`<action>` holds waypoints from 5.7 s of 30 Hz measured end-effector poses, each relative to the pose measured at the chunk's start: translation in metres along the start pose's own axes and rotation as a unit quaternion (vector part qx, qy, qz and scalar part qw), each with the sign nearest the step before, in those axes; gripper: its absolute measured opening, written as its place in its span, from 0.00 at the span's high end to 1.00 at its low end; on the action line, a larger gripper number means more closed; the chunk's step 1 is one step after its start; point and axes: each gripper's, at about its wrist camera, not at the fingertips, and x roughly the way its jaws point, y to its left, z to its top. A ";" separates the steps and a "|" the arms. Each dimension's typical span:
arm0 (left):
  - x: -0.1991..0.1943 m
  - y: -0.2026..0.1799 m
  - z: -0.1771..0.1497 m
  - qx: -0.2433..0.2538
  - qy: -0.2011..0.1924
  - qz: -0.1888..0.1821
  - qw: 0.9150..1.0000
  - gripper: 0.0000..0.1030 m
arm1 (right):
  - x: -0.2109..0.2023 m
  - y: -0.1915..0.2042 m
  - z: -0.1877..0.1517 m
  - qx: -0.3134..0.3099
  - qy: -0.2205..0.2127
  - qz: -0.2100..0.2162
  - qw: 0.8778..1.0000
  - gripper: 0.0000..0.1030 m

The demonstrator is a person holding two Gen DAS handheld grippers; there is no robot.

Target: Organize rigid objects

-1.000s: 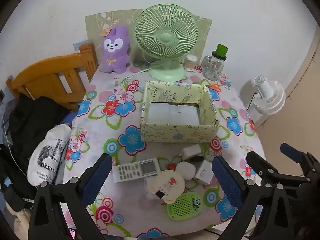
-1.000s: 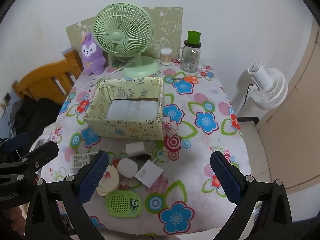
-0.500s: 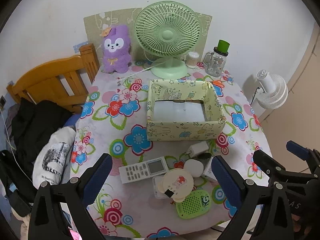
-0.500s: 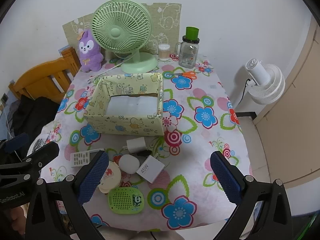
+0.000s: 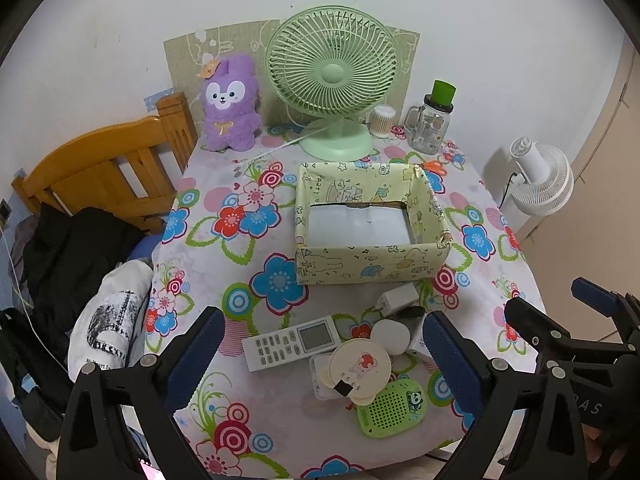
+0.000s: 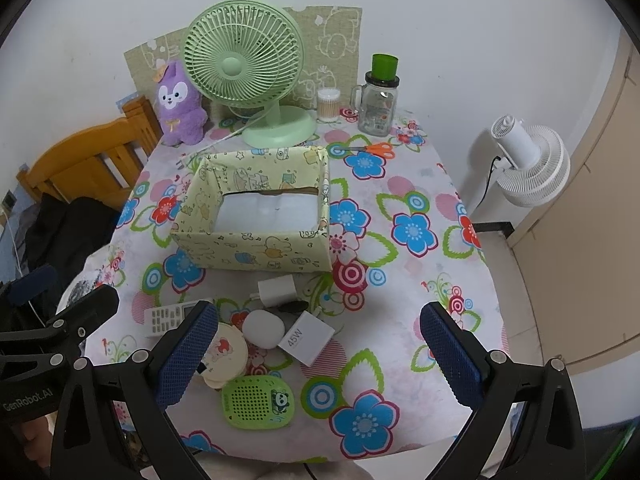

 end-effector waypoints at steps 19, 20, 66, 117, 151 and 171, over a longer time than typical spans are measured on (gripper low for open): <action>-0.002 0.001 0.005 0.011 -0.005 0.004 1.000 0.03 | 0.000 0.000 0.001 -0.002 -0.004 -0.004 1.000 0.01; -0.002 0.001 0.005 0.012 -0.005 0.004 1.000 0.03 | -0.001 0.000 0.002 -0.002 -0.004 -0.003 1.000 0.01; 0.013 -0.001 0.011 0.039 0.007 0.003 0.999 0.03 | 0.007 -0.003 0.003 0.006 0.006 0.004 1.000 0.01; 0.171 0.052 -0.044 0.104 0.141 -0.001 0.984 0.06 | 0.159 0.012 -0.051 0.028 0.128 0.001 0.991 0.04; 0.199 0.037 -0.047 0.108 0.159 -0.022 0.981 0.29 | 0.190 -0.011 -0.059 0.065 0.147 0.002 0.987 0.15; 0.199 0.034 -0.036 0.040 0.176 -0.019 0.983 0.54 | 0.207 0.003 -0.038 0.035 0.155 -0.013 0.987 0.50</action>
